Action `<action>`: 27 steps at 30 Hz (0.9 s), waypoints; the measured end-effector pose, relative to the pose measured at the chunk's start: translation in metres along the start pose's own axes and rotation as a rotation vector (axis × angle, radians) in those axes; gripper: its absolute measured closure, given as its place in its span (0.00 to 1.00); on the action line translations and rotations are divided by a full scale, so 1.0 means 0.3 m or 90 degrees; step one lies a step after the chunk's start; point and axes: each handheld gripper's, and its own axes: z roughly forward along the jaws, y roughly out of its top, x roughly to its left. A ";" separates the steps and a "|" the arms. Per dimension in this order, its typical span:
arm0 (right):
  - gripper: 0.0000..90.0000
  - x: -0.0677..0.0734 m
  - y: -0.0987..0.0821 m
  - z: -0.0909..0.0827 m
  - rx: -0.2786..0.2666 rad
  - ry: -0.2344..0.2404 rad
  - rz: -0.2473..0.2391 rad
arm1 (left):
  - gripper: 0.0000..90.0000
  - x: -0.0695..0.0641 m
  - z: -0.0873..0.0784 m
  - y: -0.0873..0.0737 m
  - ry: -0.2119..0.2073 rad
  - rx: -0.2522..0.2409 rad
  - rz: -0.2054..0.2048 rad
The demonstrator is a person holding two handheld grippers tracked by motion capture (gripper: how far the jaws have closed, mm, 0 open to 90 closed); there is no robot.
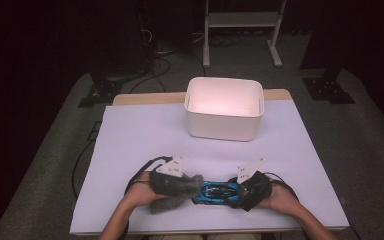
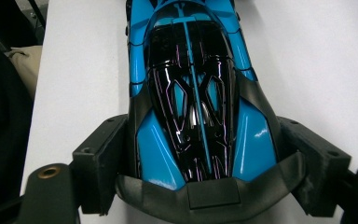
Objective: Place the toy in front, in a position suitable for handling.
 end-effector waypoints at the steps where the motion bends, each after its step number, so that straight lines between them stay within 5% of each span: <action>1: 0.24 -0.001 0.000 0.000 -0.001 0.001 -0.001 | 0.82 0.000 0.018 0.007 -0.007 0.001 0.002; 14: 0.25 -0.001 0.020 0.018 0.000 0.011 -0.020 | 0.83 -0.014 0.132 0.090 -0.087 -0.008 0.044; 19: 0.25 -0.002 0.017 0.018 -0.001 0.013 -0.033 | 0.83 -0.010 0.092 0.040 -0.071 0.003 0.037; 27: 0.25 -0.001 0.021 0.020 0.002 0.013 -0.040 | 0.83 0.003 -0.011 -0.091 -0.019 0.029 -0.009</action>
